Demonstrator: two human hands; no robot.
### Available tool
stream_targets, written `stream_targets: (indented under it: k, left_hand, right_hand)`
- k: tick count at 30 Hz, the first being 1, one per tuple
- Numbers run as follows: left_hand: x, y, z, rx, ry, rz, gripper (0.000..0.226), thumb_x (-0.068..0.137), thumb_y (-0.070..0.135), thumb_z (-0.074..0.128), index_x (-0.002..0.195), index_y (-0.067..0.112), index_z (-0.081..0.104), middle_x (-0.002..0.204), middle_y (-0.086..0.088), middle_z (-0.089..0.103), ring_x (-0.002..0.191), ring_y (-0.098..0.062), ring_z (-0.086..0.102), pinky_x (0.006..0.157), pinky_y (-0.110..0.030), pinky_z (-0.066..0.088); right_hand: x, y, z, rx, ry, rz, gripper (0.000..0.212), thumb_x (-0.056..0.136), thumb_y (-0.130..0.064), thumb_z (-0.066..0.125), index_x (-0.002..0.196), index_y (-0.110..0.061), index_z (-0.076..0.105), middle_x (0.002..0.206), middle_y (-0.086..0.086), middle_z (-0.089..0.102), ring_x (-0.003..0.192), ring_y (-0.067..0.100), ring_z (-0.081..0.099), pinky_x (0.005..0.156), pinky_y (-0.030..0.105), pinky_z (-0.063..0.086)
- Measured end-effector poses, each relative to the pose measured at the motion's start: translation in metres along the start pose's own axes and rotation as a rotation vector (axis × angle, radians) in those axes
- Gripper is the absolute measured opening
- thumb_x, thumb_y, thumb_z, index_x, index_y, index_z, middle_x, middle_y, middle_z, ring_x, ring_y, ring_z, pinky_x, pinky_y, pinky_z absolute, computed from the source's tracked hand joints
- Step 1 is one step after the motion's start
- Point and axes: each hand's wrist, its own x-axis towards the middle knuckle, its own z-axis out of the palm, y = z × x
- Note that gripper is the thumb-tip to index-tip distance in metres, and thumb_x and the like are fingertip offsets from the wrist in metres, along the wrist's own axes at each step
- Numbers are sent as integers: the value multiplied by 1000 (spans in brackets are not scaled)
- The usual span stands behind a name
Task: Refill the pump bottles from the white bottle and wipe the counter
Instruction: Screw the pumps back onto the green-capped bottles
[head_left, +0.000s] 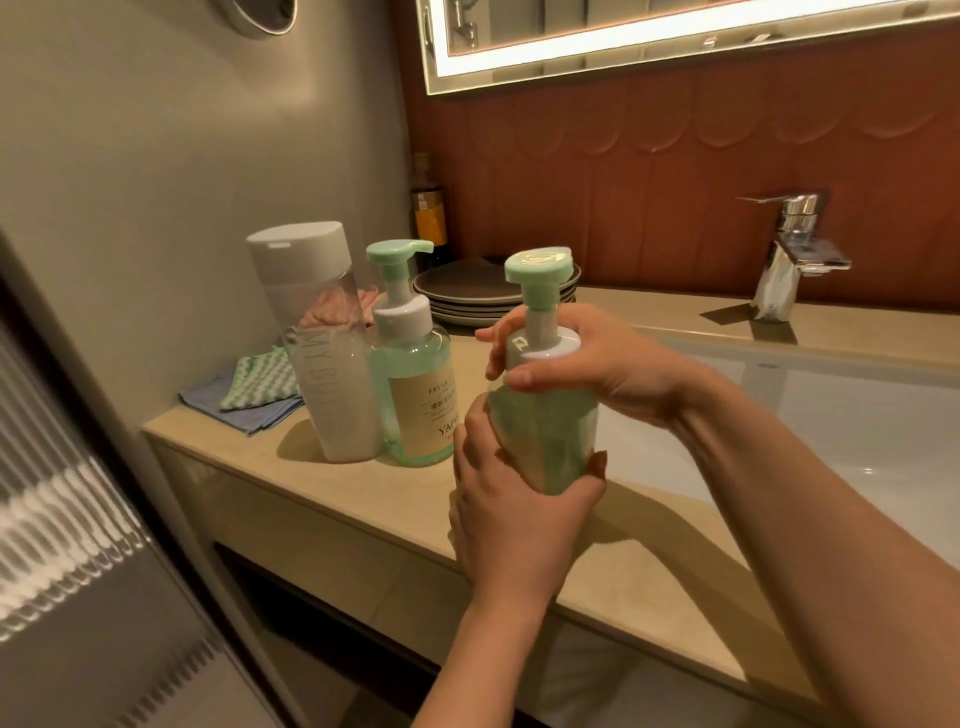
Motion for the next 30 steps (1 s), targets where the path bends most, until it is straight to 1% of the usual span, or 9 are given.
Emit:
stream_targets:
  k: [2,4,10,14,18,20,23,26,30]
  left_hand:
    - [1,0,1,12,3,3,99,66,57,72,141,33,12,143,7,34,129,-20,38,103,-43,38]
    - [0,1,3,5,25,-5,98,67,58,72,141,32,13,143,7,34,129,-21,39,102,-44,38]
    - [0,0,3,-14,69,5,97,65,61,72,140,28,21,142,5,37,127,-23,42,98,-45,41]
    - [0,1,1,-11,42,-8,101,64,64,71,141,27,19,143,4,36,129,-23,40,100,-46,40]
    - [0,2,-1,-8,11,-20,101,64,67,69,141,36,11,147,6,31,131,-24,38,102,-49,38]
    - [0,2,-2,1,7,-18,101,63,68,69,140,38,10,147,4,31,131,-25,39,102,-51,39]
    - [-1,1,-2,-6,9,-14,103,63,66,71,141,37,11,148,3,32,130,-27,40,102,-52,38]
    - [-1,-1,-3,-13,4,1,107,64,57,74,146,29,11,150,0,30,133,-27,37,102,-49,36]
    - [-2,-2,-5,-54,24,34,101,65,58,67,145,27,14,149,-5,33,132,-30,37,101,-52,39]
  right_hand:
    - [-3,-2,6,-61,107,-4,19,74,-17,76,86,-22,63,91,-3,66,91,7,63,70,12,51]
    - [-5,-4,13,-90,202,-12,17,77,-13,73,86,-23,62,86,-5,63,78,-2,60,64,8,49]
    - [-7,-6,27,-176,352,-7,17,79,-17,72,91,-22,61,86,-7,60,80,5,57,62,10,47]
    - [-7,-9,28,-249,329,47,24,80,-26,71,100,-18,60,95,-1,63,90,11,59,70,20,48]
    - [-8,-10,24,-485,357,162,49,74,-54,68,109,-23,56,100,-3,62,95,17,58,85,42,52]
    - [-11,-11,26,-549,368,194,57,69,-66,64,108,-24,55,100,-4,63,94,17,59,85,45,52]
    - [-20,-12,32,-526,402,227,58,69,-69,61,107,-25,56,100,-5,63,93,13,60,85,43,52]
    - [-32,-11,41,-504,442,227,60,73,-65,57,118,-25,54,112,-5,61,101,11,57,88,38,51]
    - [-48,-10,43,-495,517,224,57,80,-55,57,128,-25,50,129,-7,55,110,3,47,88,23,39]
